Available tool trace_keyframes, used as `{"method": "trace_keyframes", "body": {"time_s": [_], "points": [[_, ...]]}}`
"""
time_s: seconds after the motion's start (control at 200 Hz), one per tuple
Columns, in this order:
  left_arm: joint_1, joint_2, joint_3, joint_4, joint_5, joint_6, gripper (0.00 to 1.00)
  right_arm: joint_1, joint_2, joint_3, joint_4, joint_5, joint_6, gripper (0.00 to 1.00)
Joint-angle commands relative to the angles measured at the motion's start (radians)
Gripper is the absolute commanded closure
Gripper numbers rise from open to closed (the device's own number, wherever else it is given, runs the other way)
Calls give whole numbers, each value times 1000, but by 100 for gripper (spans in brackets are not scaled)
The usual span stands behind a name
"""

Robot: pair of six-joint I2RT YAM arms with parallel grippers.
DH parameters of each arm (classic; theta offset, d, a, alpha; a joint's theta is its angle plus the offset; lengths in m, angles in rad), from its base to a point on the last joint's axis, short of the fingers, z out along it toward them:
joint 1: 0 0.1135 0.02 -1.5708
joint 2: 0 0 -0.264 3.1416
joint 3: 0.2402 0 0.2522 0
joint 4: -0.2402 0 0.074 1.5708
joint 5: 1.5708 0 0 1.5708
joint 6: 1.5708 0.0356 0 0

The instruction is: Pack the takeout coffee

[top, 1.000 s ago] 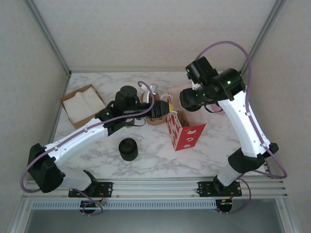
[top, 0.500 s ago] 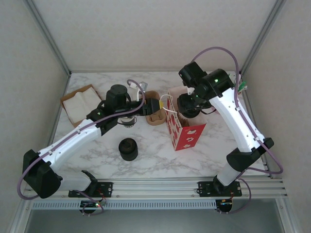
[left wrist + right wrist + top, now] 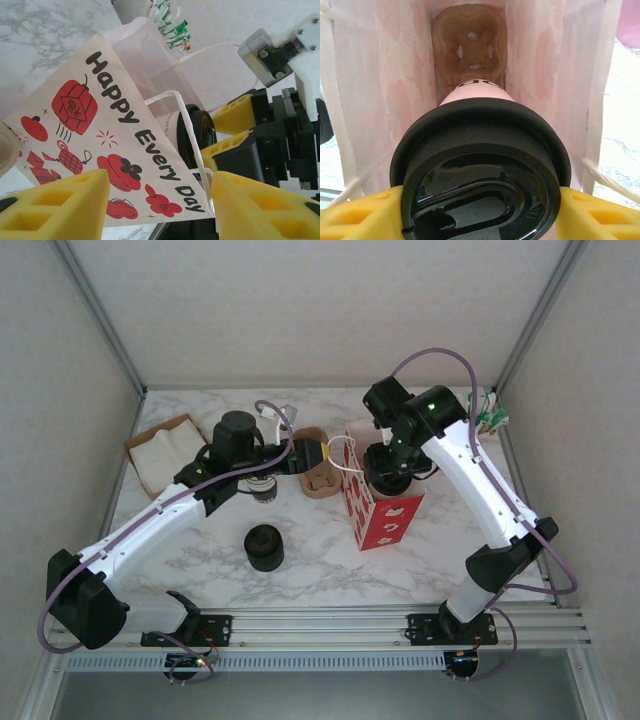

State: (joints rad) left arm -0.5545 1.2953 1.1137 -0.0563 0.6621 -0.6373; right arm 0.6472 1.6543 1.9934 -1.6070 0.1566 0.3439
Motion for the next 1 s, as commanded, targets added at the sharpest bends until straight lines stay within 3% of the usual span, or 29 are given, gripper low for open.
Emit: {"method": "trace_keyframes", "body": {"time_s": [0.0,0.991], "points": [[11,-10,-5,27,24,24,44,-7,20,-11,-190,-15,4,31],[13,48,17,40,45,37,45,-35,89,-67,-179,-68,-14,31]]}}
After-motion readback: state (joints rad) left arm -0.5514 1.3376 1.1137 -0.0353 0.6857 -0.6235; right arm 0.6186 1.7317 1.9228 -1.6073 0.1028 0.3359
